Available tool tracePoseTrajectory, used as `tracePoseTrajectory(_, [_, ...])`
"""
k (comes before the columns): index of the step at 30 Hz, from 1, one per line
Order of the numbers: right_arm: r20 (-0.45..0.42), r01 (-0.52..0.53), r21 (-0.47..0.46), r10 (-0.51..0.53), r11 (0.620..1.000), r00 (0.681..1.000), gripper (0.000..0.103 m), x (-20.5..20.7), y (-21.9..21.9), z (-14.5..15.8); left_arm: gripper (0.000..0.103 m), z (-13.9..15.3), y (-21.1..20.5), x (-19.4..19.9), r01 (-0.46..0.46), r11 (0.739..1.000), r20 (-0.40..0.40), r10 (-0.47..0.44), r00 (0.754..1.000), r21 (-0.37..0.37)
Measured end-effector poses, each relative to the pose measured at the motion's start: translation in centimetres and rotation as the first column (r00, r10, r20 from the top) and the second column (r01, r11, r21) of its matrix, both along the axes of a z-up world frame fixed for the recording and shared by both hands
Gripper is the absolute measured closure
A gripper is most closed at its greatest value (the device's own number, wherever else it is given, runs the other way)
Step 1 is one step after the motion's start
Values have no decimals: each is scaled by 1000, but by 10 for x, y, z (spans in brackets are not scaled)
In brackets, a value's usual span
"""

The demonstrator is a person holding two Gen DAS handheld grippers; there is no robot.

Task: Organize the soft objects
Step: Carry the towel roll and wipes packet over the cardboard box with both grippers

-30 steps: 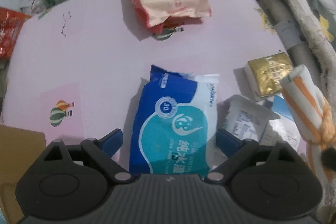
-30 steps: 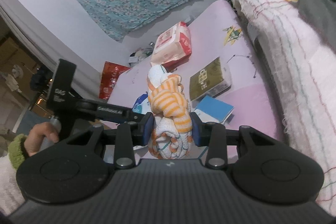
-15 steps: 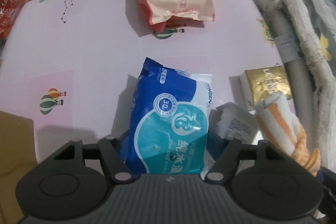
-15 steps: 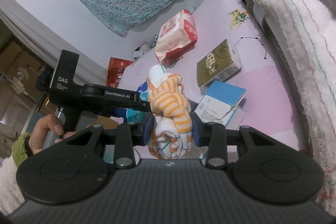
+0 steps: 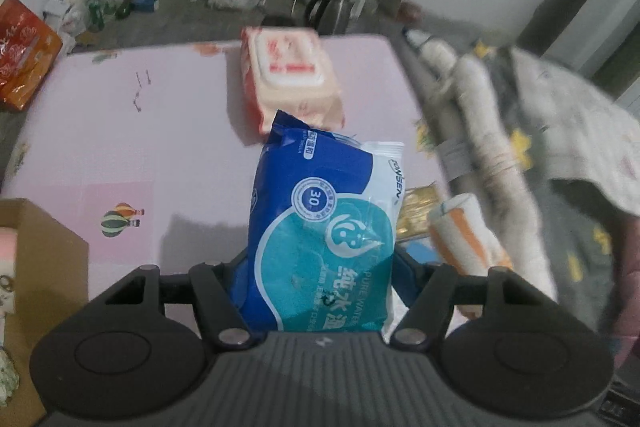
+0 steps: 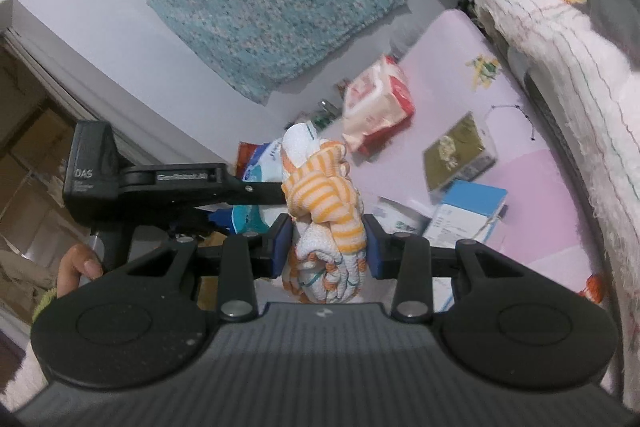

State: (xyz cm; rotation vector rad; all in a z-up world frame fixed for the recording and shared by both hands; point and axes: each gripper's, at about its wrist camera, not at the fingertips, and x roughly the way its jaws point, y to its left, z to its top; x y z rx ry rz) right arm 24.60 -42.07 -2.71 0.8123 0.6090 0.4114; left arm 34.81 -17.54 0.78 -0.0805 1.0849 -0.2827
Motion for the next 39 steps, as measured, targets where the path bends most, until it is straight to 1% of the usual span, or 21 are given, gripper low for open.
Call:
tracePoseTrajectory(3, [35,-3,18,2,1000,999,67,-15,4,18,35,27,13,-24,4,999,49,-3,999,-39])
tracePoseTrajectory(7, [97,-22,32,19,999,995,67,-37,14,46,35,60,41,-59,-4,995,107,14,994,-96])
tracePoseTrajectory(12, [171,-82,41,74,996,983,67,-64,42,81,35,97,89,-111,-36,991,195,60,979,-125])
tracePoseTrajectory(16, [214,-153,50,139,987,967,67,-80,75,103,35,116,130,-151,-83,988,247,114,962,-134])
tracePoseTrajectory(20, [232,-223,71,201,972,952,67,-91,106,113,35,121,173,-185,-159,978,259,190,947,-137])
tracePoseTrajectory(23, [230,-279,101,251,955,940,67,-95,127,114,35,118,206,-203,-226,965,258,254,932,-134])
tracePoseTrajectory(25, [224,-314,115,283,942,932,67,-96,141,114,35,112,228,-211,-277,952,243,301,922,-127])
tracePoseTrajectory(29, [199,-372,132,343,919,918,67,-96,168,110,35,92,264,-213,-339,930,198,362,911,-139])
tracePoseTrajectory(33, [158,-391,137,369,910,916,67,-92,186,104,35,64,281,-195,-351,928,155,368,917,-128])
tracePoseTrajectory(39, [102,-367,128,355,922,929,67,-89,196,96,35,8,289,-157,-345,933,63,352,934,-100])
